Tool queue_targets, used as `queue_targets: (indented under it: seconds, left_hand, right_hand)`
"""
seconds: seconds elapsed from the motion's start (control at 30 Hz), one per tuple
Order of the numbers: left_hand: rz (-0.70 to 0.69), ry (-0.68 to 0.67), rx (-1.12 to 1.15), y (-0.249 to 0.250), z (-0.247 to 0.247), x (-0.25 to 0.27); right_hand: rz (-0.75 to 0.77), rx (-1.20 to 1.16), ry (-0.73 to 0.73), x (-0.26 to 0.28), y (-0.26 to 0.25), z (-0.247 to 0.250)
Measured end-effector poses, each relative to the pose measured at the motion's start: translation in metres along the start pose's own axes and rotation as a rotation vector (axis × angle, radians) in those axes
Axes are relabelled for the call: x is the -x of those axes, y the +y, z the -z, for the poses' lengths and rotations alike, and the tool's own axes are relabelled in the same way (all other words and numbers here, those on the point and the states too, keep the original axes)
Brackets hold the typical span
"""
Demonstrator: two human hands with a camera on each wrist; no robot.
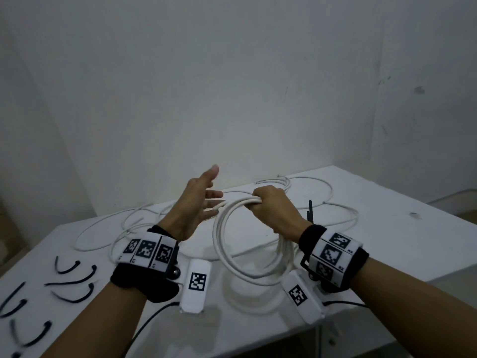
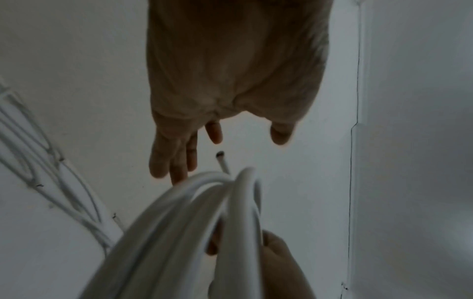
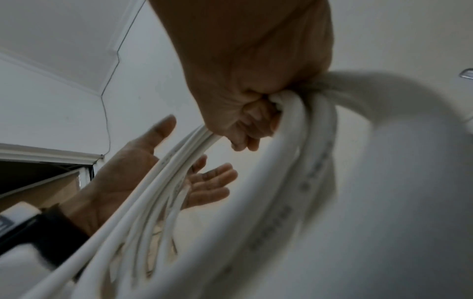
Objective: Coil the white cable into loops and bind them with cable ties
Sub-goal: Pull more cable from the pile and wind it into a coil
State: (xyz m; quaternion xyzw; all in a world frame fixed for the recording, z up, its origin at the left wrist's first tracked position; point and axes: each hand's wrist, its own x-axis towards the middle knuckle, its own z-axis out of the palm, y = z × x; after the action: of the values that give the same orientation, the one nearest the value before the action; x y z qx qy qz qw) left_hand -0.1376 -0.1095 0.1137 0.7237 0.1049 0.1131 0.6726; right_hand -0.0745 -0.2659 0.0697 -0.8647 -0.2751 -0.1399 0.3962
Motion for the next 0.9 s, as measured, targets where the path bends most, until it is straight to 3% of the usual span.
queue_targets:
  seconds: [0.1,0.2,0.27,0.33,0.4,0.5,0.6,0.73,0.9]
  left_hand:
    - [0.066,0.021,0.019,-0.017,0.002,0.007]
    - [0.119,-0.201,-0.008,-0.036,-0.003,0.024]
    - [0.087,-0.261,0.1,-0.044,-0.011,0.033]
    - [0.048,-0.195,0.233,-0.049,-0.015,0.033]
    - [0.027,-0.105,0.246,-0.048,-0.013,0.028]
    - [-0.028,-0.059,0.126,-0.049,-0.006,0.021]
    - [-0.04,-0.084,0.002,-0.054,-0.003,0.021]
    - [-0.037,-0.109,0.034,-0.055,-0.001,0.019]
    - [-0.06,-0.122,0.202,-0.049,0.001,0.014]
  right_hand:
    - [-0.008,-0.059,0.064,-0.003,0.001,0.005]
    - [-0.057,-0.118,0.12,-0.009,0.005,0.006]
    - [-0.086,-0.104,0.13,-0.009,0.006,0.005]
    - [-0.134,-0.147,0.098,-0.005,0.006,0.002]
    - [-0.183,-0.352,0.013,0.002,0.005,0.001]
    - [-0.171,-0.629,-0.226,0.011,0.003,0.008]
    - [-0.123,-0.641,-0.346,0.009,-0.001,0.016]
    - [-0.055,-0.489,-0.306,0.011,-0.007,0.01]
    - [-0.185,-0.578,-0.177,0.011,-0.001,0.003]
